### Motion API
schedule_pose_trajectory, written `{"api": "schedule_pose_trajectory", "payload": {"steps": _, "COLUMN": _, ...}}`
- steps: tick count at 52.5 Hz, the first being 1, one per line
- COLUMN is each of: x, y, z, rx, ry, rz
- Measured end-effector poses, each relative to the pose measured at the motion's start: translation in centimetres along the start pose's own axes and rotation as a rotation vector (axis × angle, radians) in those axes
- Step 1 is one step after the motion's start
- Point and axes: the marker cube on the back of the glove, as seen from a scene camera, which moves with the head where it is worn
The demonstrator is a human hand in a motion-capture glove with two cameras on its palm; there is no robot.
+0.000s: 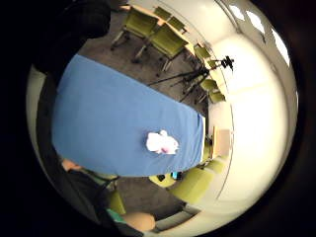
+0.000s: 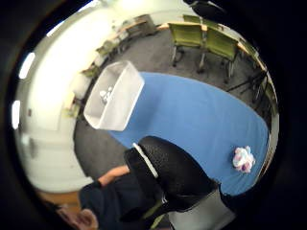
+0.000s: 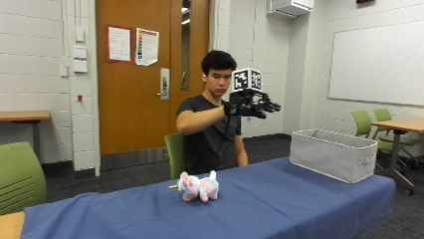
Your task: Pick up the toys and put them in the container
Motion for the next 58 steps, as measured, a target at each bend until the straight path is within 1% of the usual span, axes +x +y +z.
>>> {"api": "schedule_pose_trajectory", "payload": {"steps": 1, "x": 0.9, "y": 0.5, "z": 0.3, "rx": -0.007, "ry": 0.029, "rz": 0.076}}
{"api": "schedule_pose_trajectory", "payload": {"steps": 3, "x": 2.7, "y": 1.5, "z": 0.8, "rx": -0.021, "ry": 0.04, "rz": 0.137}}
{"api": "schedule_pose_trajectory", "payload": {"steps": 11, "x": 8.7, "y": 4.5, "z": 2.9, "rx": -0.048, "ry": 0.042, "rz": 0.23}}
{"api": "schedule_pose_trajectory", "payload": {"steps": 20, "x": 15.0, "y": 6.2, "z": 7.8, "rx": -0.09, "ry": 0.053, "rz": 0.305}}
{"api": "schedule_pose_trajectory", "payload": {"steps": 31, "x": 17.5, "y": 8.4, "z": 15.7, "rx": -0.219, "ry": -0.023, "rz": 0.333}}
{"api": "schedule_pose_trajectory", "payload": {"steps": 41, "x": 18.2, "y": 9.6, "z": 21.1, "rx": -0.281, "ry": -0.08, "rz": 0.339}}
{"api": "schedule_pose_trajectory", "payload": {"steps": 47, "x": 18.7, "y": 11.0, "z": 24.5, "rx": -0.36, "ry": -0.09, "rz": 0.359}}
{"api": "schedule_pose_trajectory", "payload": {"steps": 51, "x": 19.0, "y": 12.0, "z": 25.9, "rx": -0.395, "ry": -0.046, "rz": 0.363}}
{"api": "schedule_pose_trajectory", "payload": {"steps": 58, "x": 18.6, "y": 14.1, "z": 26.2, "rx": -0.375, "ry": -0.006, "rz": 0.343}}
